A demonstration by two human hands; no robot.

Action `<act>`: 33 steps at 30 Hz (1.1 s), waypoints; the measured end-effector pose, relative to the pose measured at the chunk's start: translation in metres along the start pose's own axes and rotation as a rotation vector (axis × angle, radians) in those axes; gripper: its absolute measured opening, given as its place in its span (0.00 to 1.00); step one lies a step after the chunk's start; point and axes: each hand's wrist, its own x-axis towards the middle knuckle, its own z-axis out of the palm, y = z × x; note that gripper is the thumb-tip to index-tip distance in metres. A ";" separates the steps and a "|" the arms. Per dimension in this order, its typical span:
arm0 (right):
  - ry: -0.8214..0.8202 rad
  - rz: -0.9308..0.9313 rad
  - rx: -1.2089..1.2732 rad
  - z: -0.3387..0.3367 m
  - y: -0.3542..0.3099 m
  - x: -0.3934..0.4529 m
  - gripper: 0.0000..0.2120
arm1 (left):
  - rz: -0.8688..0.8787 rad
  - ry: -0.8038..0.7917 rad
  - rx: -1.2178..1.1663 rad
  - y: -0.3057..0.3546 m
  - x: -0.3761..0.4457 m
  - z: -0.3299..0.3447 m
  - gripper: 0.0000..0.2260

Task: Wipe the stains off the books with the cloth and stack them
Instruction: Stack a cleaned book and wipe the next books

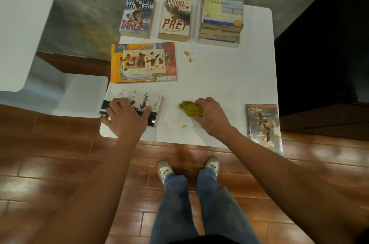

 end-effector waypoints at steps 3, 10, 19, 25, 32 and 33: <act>0.042 0.015 -0.031 -0.020 0.018 0.012 0.18 | 0.000 0.000 0.011 0.001 0.000 0.000 0.34; 0.017 0.138 -0.100 -0.055 0.047 0.024 0.17 | -0.002 0.010 -0.005 -0.001 -0.003 0.003 0.34; -0.117 -0.144 -0.135 0.034 -0.045 -0.030 0.15 | 0.017 0.007 -0.020 -0.004 -0.004 0.003 0.32; -0.084 -0.115 -0.193 0.035 -0.055 -0.019 0.16 | 0.027 0.010 -0.013 -0.005 0.000 0.005 0.32; -0.029 -0.008 -0.215 0.012 -0.040 0.006 0.16 | 0.053 0.051 -0.031 -0.005 -0.007 0.006 0.31; -0.034 -0.006 -0.216 0.011 -0.039 0.008 0.17 | 0.049 0.062 -0.054 -0.005 -0.010 0.007 0.32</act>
